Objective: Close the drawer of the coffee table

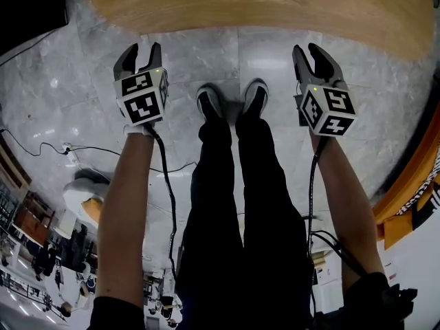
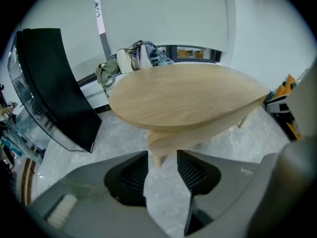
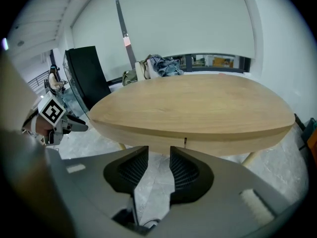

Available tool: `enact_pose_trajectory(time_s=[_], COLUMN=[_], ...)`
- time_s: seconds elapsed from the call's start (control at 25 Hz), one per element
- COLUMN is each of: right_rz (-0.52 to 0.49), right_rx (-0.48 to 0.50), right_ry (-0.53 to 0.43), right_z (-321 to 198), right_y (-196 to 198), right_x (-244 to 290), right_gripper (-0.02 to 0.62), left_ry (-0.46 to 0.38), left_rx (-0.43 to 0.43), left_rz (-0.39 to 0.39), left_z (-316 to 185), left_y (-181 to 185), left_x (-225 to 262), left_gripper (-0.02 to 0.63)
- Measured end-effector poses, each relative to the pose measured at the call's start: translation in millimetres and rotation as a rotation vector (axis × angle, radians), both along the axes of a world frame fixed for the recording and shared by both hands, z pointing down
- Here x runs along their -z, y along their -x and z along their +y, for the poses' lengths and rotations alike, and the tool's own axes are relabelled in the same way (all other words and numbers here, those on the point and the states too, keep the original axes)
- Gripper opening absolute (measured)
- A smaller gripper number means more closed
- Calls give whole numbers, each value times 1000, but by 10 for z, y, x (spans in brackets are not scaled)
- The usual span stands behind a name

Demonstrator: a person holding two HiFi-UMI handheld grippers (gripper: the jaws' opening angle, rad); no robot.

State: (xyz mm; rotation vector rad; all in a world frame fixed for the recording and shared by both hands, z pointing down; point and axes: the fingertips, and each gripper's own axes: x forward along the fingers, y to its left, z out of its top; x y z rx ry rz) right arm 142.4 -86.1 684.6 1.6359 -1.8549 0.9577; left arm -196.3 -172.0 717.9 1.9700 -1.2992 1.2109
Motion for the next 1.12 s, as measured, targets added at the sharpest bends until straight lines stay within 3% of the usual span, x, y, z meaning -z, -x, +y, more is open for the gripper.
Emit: enact_pose_trajectory(time_s=[0.24, 0.52, 0.92, 1.12], right_rz=[-8, -5, -14, -28], right_rx=[10, 17, 15, 22], right_ry=[-27, -31, -20, -25], right_z=[0, 9, -17, 8], right_y=[4, -68, -142, -40], right_x=[56, -46, -80, 113], right_gripper=[129, 129, 127, 126], left_ry=[7, -21, -31, -41], left_rx=[-12, -43, 33, 57], left_rz=[12, -26, -11, 0], left_z=[125, 112, -32, 40], left_y=[-116, -112, -63, -17], left_x=[-13, -111, -126, 135], left_gripper=[190, 190, 190, 190])
